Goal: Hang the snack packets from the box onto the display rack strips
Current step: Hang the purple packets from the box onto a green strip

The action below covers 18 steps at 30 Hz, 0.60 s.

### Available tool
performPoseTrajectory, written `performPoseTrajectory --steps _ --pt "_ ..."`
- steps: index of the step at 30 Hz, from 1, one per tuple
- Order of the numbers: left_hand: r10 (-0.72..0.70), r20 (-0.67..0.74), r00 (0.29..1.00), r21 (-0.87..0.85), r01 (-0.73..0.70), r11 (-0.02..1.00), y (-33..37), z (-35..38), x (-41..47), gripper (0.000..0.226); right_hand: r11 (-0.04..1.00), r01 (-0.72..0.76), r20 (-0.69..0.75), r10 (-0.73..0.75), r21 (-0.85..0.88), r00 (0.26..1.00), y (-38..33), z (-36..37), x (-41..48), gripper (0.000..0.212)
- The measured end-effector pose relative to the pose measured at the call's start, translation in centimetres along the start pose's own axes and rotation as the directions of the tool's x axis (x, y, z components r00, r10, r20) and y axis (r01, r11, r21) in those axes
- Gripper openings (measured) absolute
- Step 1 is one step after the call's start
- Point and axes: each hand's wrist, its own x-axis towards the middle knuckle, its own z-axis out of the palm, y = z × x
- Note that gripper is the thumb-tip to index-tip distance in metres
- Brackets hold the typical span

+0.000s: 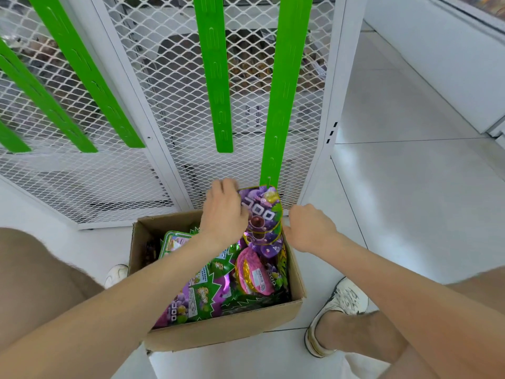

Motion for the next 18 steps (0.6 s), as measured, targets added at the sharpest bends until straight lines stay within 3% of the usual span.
performPoseTrajectory --steps 2,4,7,10,12,15,18 --pt "-0.114 -0.055 0.992 0.143 0.121 0.982 -0.8 1.6 -1.1 0.044 0.997 0.037 0.124 -0.028 -0.069 0.992 0.0 0.6 -0.3 0.023" --pt "-0.169 0.167 0.971 0.147 0.145 0.978 -1.5 3.0 -1.8 0.039 0.991 0.11 0.191 -0.095 -0.071 0.977 0.0 1.4 -0.2 0.013" --pt "-0.033 0.567 0.823 0.111 -0.036 0.993 -3.0 5.2 -2.9 0.025 0.977 0.188 0.288 -0.154 -0.096 0.945 0.0 2.1 0.1 0.023" --pt "0.105 0.728 0.677 0.151 -0.308 0.939 -3.8 7.4 -4.0 0.073 0.962 0.245 0.35 -0.191 -0.118 0.917 0.1 2.0 0.0 0.038" --pt "0.145 0.726 0.673 0.263 -0.465 0.845 -3.2 8.0 -4.6 0.08 0.946 0.284 0.361 -0.213 -0.156 0.908 0.0 2.0 -0.1 0.032" --pt "0.306 0.666 0.681 0.335 -0.639 0.693 -3.0 8.1 -4.4 0.052 0.901 0.365 0.391 -0.256 -0.233 0.884 -0.4 2.1 -0.5 0.015" --pt "0.413 0.66 0.627 0.245 -0.7 0.67 -3.6 7.6 -3.5 0.023 0.876 0.404 0.393 -0.285 -0.263 0.874 -0.7 2.2 -0.8 0.015"
